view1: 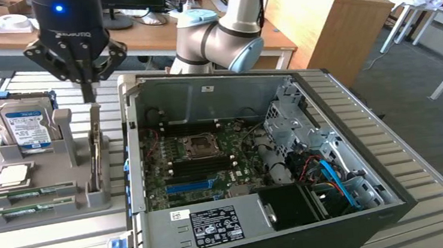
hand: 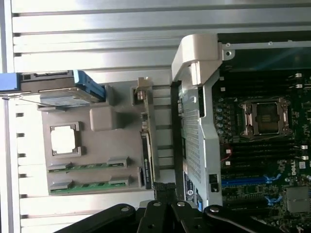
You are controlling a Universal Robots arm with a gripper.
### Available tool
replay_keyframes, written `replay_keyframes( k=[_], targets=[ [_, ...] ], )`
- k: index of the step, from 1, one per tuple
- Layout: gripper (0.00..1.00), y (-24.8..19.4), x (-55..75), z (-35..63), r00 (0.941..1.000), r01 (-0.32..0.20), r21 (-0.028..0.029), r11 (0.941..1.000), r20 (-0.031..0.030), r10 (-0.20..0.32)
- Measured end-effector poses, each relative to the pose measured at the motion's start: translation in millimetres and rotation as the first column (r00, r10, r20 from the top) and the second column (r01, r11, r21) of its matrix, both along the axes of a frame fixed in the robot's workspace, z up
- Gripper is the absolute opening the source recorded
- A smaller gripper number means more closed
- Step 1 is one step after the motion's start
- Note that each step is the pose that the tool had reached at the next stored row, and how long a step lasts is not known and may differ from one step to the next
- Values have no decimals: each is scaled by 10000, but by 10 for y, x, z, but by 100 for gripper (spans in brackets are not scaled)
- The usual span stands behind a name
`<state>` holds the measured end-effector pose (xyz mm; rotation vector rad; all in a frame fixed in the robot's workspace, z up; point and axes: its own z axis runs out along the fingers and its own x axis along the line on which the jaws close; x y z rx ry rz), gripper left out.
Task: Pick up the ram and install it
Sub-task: 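Reach for the ram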
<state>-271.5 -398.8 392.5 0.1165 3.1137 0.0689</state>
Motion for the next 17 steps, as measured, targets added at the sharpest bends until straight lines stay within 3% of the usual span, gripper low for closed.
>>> replay_keyframes(
  k=[17],
  targets=[
    [10, 4, -458, -7, 10000, 0, 0, 10000, 0, 0]
  ],
)
